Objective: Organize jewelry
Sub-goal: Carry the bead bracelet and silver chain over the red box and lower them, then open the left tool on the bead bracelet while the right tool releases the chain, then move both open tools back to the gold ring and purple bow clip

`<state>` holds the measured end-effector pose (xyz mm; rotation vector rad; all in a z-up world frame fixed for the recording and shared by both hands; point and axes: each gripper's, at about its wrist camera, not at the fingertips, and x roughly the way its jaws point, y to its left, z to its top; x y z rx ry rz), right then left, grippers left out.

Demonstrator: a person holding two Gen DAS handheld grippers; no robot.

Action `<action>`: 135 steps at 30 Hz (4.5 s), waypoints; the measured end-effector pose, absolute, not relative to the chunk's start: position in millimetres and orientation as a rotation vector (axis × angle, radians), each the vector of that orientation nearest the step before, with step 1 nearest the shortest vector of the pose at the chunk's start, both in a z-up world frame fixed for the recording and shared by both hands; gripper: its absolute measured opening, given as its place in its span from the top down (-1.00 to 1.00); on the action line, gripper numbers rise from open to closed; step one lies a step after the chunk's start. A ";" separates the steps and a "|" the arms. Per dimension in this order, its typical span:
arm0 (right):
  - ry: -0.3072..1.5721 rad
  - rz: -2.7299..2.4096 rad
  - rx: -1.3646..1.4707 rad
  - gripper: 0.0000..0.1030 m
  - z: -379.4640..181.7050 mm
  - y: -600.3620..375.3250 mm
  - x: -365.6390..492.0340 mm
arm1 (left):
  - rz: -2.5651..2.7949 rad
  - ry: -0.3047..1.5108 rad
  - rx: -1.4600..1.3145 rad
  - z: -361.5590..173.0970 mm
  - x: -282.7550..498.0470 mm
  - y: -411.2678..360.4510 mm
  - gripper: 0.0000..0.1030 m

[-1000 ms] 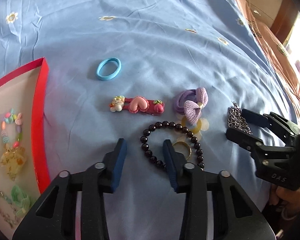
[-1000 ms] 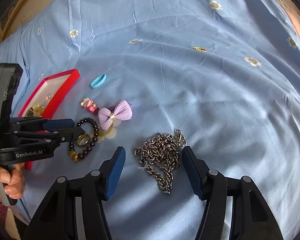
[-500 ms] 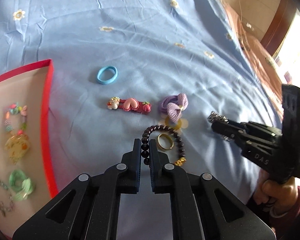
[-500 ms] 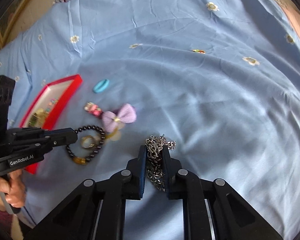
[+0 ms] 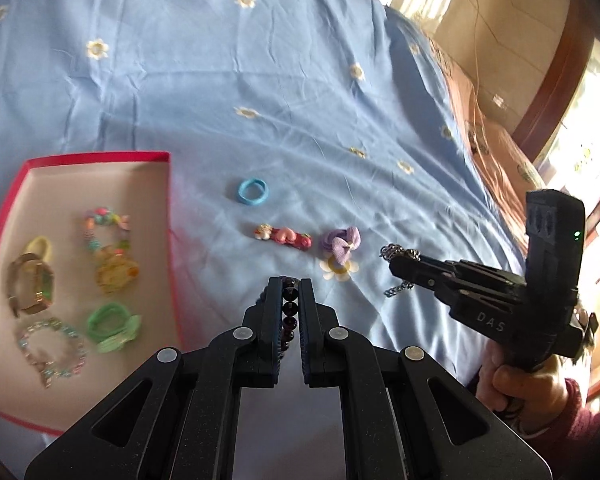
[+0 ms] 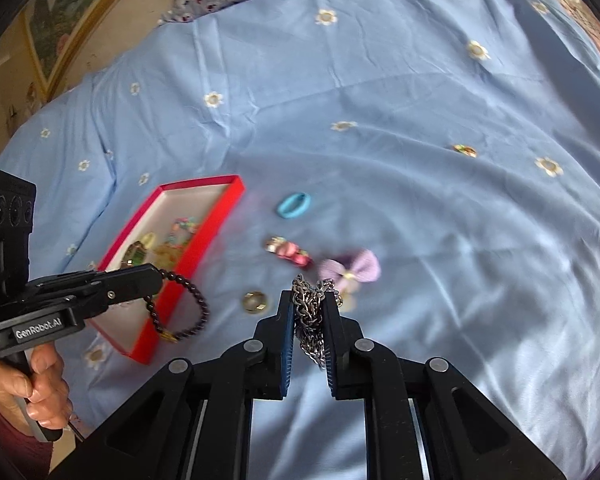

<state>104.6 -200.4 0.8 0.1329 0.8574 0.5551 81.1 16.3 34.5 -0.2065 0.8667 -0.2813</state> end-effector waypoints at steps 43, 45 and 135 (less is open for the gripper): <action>0.934 0.919 -0.041 0.75 -14.1 -13.7 71.5 | 0.020 0.847 -0.419 4.3 19.2 170.5 0.88; 0.947 0.915 -0.054 0.75 -20.7 -7.6 72.4 | 0.039 0.853 -0.420 -0.1 18.4 176.1 0.88; 0.922 0.505 0.214 0.13 -28.0 -211.7 130.1 | -0.189 0.980 -0.133 -9.2 87.9 -6.8 0.00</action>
